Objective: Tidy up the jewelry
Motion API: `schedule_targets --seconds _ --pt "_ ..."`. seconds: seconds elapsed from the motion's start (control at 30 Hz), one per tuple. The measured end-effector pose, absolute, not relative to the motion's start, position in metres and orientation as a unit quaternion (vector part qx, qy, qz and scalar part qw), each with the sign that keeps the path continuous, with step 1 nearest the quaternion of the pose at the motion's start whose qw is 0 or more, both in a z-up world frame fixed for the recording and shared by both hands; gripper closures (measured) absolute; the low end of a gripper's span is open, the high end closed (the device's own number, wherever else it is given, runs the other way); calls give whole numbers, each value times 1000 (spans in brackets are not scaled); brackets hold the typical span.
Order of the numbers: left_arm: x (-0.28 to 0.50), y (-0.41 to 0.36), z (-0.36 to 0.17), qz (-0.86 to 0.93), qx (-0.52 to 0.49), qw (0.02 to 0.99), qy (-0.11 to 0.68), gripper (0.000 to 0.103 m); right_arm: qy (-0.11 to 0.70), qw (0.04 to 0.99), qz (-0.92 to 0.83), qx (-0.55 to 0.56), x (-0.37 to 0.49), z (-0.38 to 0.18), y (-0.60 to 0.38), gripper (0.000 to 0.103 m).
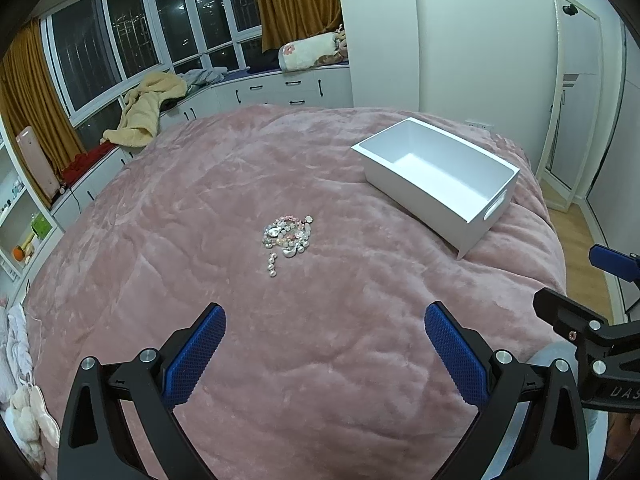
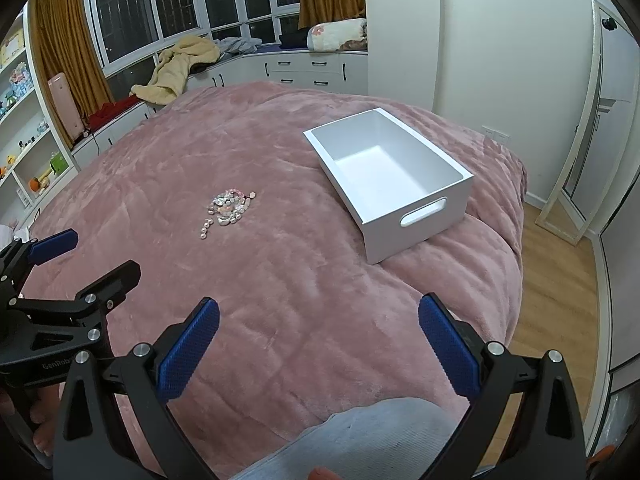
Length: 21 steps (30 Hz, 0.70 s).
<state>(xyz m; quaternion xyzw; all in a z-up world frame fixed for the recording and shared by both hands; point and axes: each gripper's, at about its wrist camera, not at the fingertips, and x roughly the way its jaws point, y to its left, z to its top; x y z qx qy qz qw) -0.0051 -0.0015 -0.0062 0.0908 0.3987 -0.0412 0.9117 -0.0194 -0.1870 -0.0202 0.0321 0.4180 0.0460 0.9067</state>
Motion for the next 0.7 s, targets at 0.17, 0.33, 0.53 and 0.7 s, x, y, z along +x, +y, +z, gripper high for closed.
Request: schedule_targets --seconds 0.17,0.33,0.53,0.7 --pt "-4 -3 -5 -40 92 911 399 2 419 906 45 35 -20 -20 -188 5" --pt "-6 -3 -6 -39 92 911 400 2 417 907 44 34 -21 -19 -188 5" --pt "-5 -3 -5 -40 91 911 399 2 419 906 42 39 -21 -18 -189 5" --pt "-5 -4 -5 -39 92 911 401 2 418 907 43 38 -21 -19 -190 5"
